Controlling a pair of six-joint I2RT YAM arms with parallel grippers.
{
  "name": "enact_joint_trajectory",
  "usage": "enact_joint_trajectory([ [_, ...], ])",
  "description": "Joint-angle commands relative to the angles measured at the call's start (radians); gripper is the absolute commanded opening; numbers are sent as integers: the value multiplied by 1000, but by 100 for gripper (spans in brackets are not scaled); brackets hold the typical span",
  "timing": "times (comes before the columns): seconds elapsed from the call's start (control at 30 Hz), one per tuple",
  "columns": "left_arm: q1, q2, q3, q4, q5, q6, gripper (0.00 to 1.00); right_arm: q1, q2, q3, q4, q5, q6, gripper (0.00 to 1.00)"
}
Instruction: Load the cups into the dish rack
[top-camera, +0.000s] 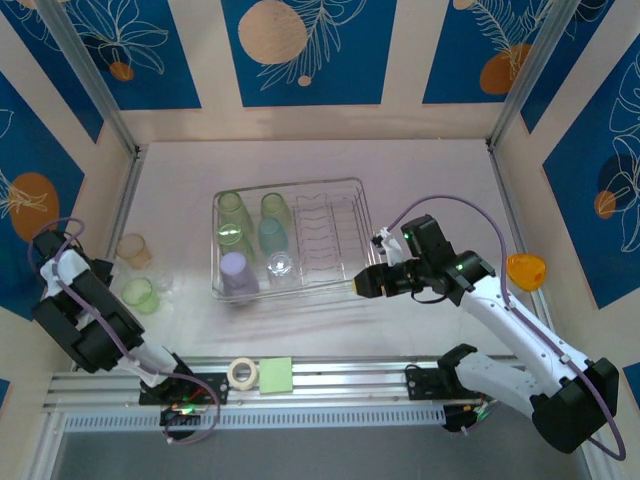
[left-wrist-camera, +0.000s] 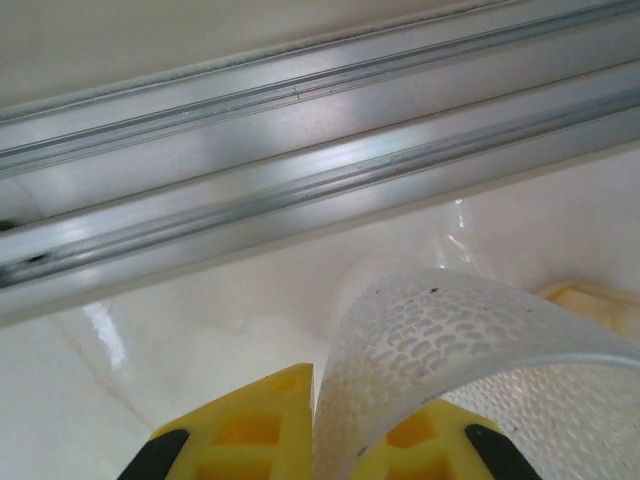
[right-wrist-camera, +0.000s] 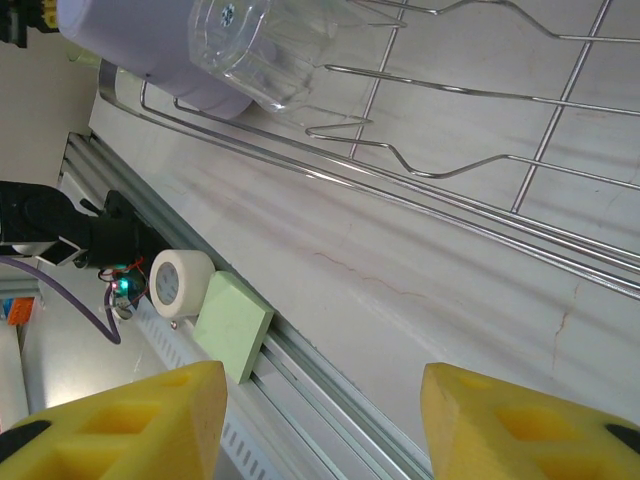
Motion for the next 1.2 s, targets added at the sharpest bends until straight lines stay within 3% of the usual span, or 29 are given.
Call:
enact_joint_trajectory([
  [0.0, 16, -136, 8, -95, 13, -48, 0, 6, -15, 40, -12, 0, 12, 55],
  [0.33, -11, -499, -20, -147, 100, -134, 0, -6, -85, 104, -14, 31, 19, 63],
  [0.5, -83, -601, 43, -78, 279, -175, 0, -45, -121, 140, -32, 49, 4, 68],
  [0.57, -163, -638, 96, -38, 353, -193, 0, -73, -115, 158, -22, -5, 5, 69],
  [0.73, -426, -638, 334, -133, 398, -118, 0, -84, -56, 203, 25, -123, 19, 70],
  [0.87, -534, -663, 242, 84, 642, -333, 0, -89, -33, 256, 57, -180, 35, 75],
  [1.03, -799, -684, 129, 263, 613, -438, 0, -104, -82, 256, 136, -200, 68, 78],
  [1.17, -1026, -586, 99, 387, 588, -450, 0, -113, -121, 235, 207, -164, 84, 78],
])
